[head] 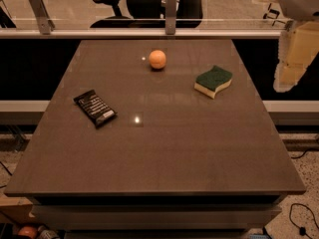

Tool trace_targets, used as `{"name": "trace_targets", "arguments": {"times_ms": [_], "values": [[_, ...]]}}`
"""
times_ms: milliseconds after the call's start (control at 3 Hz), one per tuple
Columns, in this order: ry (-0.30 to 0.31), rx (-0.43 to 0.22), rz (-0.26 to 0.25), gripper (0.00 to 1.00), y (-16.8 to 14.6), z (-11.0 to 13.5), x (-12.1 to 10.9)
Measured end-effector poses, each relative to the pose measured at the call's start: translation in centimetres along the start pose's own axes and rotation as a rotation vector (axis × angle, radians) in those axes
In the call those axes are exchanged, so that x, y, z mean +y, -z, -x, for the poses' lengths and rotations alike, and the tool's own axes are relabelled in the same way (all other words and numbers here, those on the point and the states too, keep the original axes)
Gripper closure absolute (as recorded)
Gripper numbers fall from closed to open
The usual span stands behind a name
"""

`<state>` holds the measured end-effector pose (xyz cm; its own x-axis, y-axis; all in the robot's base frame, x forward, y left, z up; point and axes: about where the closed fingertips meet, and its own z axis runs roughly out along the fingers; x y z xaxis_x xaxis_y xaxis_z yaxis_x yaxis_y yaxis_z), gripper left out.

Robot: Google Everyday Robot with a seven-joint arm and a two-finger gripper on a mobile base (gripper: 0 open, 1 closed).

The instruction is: Move sponge near rxbar chocolate

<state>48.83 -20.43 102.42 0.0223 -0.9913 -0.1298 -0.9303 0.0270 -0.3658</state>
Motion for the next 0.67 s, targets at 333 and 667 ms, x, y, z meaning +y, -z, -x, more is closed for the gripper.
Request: {"name": "trace_targets", "arguments": {"times_ms": [333,667], "values": [[0.087,0.009,-0.008,0.00,-0.39,0.78,-1.22],[0.196,-0.024,-0.025,0.00,-1.15,1.43,-1.96]]}}
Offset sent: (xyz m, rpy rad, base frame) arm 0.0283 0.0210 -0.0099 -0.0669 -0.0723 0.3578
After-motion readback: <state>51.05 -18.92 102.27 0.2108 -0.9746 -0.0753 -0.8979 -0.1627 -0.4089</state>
